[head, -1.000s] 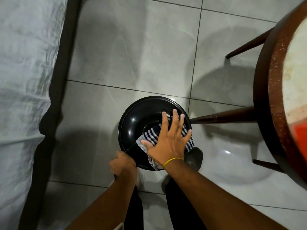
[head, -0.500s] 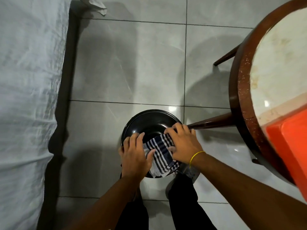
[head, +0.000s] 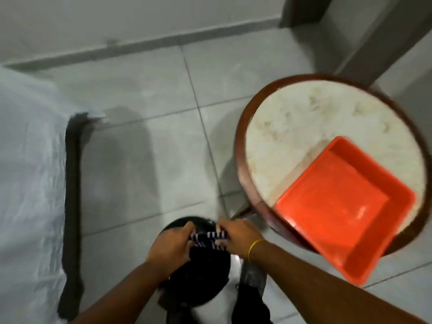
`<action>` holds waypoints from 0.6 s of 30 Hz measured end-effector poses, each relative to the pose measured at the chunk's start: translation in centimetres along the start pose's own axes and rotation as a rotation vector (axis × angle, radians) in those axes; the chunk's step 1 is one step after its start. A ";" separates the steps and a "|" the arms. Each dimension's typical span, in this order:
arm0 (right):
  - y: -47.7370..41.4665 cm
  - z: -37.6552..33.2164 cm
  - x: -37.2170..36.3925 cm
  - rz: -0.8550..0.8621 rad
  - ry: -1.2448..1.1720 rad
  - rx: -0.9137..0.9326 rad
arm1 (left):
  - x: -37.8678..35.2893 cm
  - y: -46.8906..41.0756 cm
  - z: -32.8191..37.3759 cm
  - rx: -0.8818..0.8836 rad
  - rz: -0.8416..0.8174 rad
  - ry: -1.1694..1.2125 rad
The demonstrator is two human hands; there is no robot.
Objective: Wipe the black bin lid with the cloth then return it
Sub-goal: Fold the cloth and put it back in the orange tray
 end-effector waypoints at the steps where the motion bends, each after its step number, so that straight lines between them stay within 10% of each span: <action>1: 1.9 -0.6 3.7 0.090 -0.077 -0.004 | 4.2 -0.9 2.0 -0.059 0.045 -0.032; 10: 22.1 -1.9 29.4 0.714 -0.294 0.004 | 30.1 -3.0 27.7 -0.579 0.317 -0.206; 15: 28.7 4.7 29.0 0.987 -0.118 -0.102 | 25.6 -3.6 36.6 -0.788 0.373 -0.145; 18: 26.8 10.5 22.1 0.784 -0.044 -0.243 | 17.8 -4.4 38.4 -0.837 0.265 -0.227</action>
Point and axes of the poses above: each hand's wrist, its own y-axis away from the middle knuckle, its own x-axis out of the back of the hand, z = x × y, the point moved 10 cm from there along -y, towards the middle knuckle, and after that the axes turned 4 degrees about -y, right-handed, at the moved point
